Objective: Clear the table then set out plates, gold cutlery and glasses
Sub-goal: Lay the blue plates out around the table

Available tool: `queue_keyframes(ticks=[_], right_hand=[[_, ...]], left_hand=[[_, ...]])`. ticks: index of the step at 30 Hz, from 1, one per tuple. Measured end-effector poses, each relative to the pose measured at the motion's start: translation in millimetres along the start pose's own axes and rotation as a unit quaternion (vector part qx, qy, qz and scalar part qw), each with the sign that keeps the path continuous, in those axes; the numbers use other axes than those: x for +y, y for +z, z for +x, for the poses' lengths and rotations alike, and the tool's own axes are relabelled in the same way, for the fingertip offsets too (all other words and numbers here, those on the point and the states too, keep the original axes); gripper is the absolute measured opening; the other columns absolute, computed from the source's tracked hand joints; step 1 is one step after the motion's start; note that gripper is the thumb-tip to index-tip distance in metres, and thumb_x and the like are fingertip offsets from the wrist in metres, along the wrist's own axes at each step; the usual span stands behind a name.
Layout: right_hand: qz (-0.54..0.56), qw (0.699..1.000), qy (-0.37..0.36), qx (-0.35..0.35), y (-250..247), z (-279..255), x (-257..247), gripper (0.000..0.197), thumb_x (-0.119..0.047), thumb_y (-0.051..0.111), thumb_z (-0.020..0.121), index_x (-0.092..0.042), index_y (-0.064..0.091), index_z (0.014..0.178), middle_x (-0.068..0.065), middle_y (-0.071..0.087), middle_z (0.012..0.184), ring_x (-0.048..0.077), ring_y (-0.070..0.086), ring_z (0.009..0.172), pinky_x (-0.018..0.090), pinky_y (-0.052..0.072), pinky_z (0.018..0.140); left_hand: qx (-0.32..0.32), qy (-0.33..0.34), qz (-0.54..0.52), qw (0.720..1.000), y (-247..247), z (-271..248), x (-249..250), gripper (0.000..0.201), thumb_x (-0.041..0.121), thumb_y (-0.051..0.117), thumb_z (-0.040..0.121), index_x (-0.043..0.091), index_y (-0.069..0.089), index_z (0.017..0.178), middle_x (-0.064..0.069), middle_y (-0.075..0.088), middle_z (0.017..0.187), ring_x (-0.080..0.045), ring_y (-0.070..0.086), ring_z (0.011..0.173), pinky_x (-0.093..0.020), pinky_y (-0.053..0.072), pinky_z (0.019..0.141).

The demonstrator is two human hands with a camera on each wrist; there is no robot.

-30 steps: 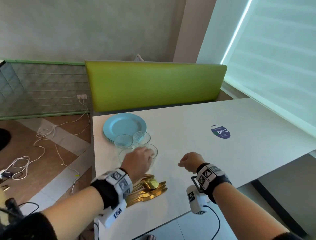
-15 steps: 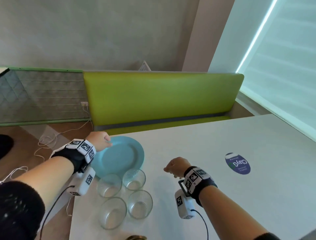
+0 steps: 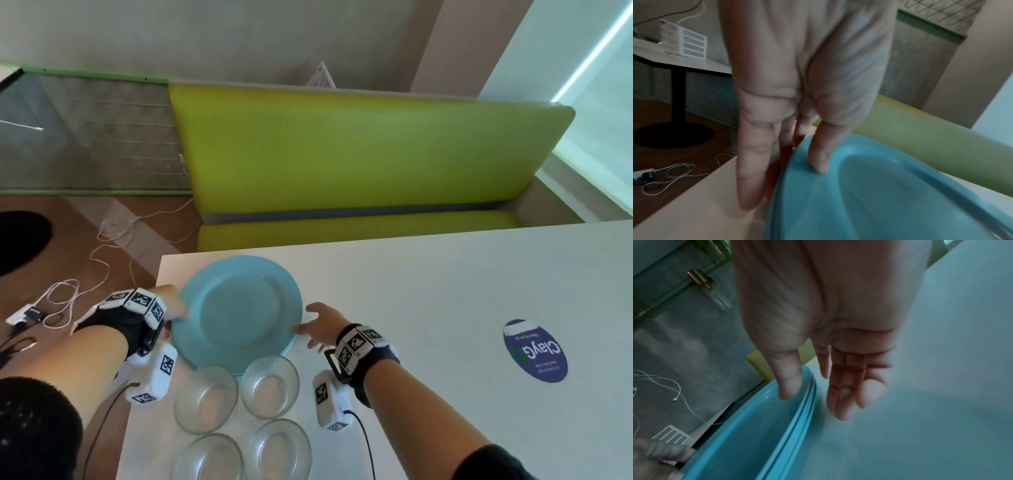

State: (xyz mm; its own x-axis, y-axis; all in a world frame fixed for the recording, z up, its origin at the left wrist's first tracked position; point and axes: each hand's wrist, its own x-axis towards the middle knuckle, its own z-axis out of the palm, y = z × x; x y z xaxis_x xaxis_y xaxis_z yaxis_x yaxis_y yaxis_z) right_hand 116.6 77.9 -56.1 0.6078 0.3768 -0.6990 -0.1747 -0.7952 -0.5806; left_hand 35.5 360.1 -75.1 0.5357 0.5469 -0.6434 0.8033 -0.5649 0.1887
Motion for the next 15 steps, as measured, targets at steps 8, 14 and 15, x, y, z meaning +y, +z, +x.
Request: queue_keyframes(ticks=[8,14,15], right_hand=[[0.018,0.999,-0.048,0.017,8,24,1,0.067,-0.016,0.068,0.083,-0.020,0.034,0.141,0.005,0.058,0.094,0.017,0.054,0.070,0.020,0.043,0.054],[0.053,0.986,-0.110,0.113,-22,2,-15,0.070,-0.012,0.068,0.082,-0.021,0.034,0.142,-0.008,0.052,0.069,0.010,0.047,0.061,0.019,0.036,0.055],[0.063,0.983,-0.119,0.128,-30,-6,-19,0.070,-0.014,0.068,0.082,-0.021,0.034,0.142,-0.007,0.052,0.069,0.009,0.047,0.060,0.020,0.036,0.055]], left_hand=[[-0.027,0.003,-0.153,0.988,-7,2,-5,0.038,-0.003,0.062,0.083,-0.009,0.055,0.120,-0.029,0.062,0.119,-0.041,0.062,0.108,-0.045,0.054,0.089],[-0.012,0.053,-0.344,0.937,-50,-48,33,0.042,-0.012,0.050,0.089,-0.001,0.046,0.129,-0.020,0.055,0.131,-0.037,0.056,0.116,-0.053,0.048,0.093],[0.003,0.068,-0.362,0.930,-57,-59,41,0.043,-0.012,0.051,0.089,-0.003,0.044,0.130,-0.020,0.053,0.131,-0.037,0.055,0.117,-0.050,0.051,0.087]])
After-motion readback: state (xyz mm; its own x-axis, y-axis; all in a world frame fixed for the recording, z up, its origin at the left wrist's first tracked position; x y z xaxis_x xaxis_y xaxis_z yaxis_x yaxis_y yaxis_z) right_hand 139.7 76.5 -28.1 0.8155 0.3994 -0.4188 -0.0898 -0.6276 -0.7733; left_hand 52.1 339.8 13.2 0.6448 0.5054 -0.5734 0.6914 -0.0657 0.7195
